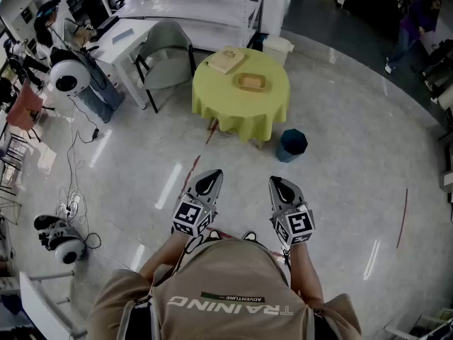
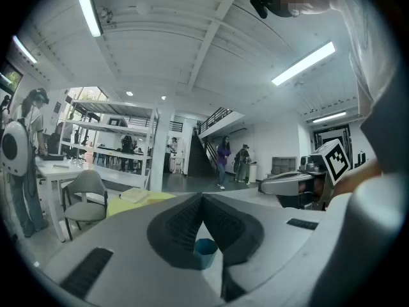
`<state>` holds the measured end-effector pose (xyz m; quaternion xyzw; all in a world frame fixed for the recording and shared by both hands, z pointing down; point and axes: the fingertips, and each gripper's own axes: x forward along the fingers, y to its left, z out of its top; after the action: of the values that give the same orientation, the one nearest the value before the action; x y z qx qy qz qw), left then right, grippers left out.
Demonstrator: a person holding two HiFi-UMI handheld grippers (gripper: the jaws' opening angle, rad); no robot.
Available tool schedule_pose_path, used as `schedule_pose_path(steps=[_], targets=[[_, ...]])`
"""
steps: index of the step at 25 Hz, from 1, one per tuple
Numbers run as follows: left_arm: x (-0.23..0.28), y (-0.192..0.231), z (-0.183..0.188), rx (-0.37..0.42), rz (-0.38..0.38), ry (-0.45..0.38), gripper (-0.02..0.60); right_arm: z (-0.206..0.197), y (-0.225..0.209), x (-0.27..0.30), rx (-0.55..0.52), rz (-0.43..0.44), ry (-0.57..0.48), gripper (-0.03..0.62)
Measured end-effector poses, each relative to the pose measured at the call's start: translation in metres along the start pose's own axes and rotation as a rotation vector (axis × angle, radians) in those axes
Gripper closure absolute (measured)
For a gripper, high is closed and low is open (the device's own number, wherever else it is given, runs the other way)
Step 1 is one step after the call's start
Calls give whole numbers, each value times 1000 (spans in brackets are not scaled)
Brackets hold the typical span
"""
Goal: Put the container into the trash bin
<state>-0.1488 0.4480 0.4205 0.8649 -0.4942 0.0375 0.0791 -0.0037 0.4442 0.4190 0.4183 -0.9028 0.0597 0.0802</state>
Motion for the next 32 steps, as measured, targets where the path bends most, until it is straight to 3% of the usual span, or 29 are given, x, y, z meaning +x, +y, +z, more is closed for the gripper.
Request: schedule_pose_path(steps=[15, 26, 32], targets=[[65, 17, -8, -32, 52, 26, 580, -11, -52, 45, -10, 64, 32, 592], [148, 148, 21, -29, -39, 0, 580, 23, -88, 189, -10, -20, 43, 592], [185, 211, 29, -17, -84, 3, 580, 29, -103, 247, 44, -82, 41, 592]])
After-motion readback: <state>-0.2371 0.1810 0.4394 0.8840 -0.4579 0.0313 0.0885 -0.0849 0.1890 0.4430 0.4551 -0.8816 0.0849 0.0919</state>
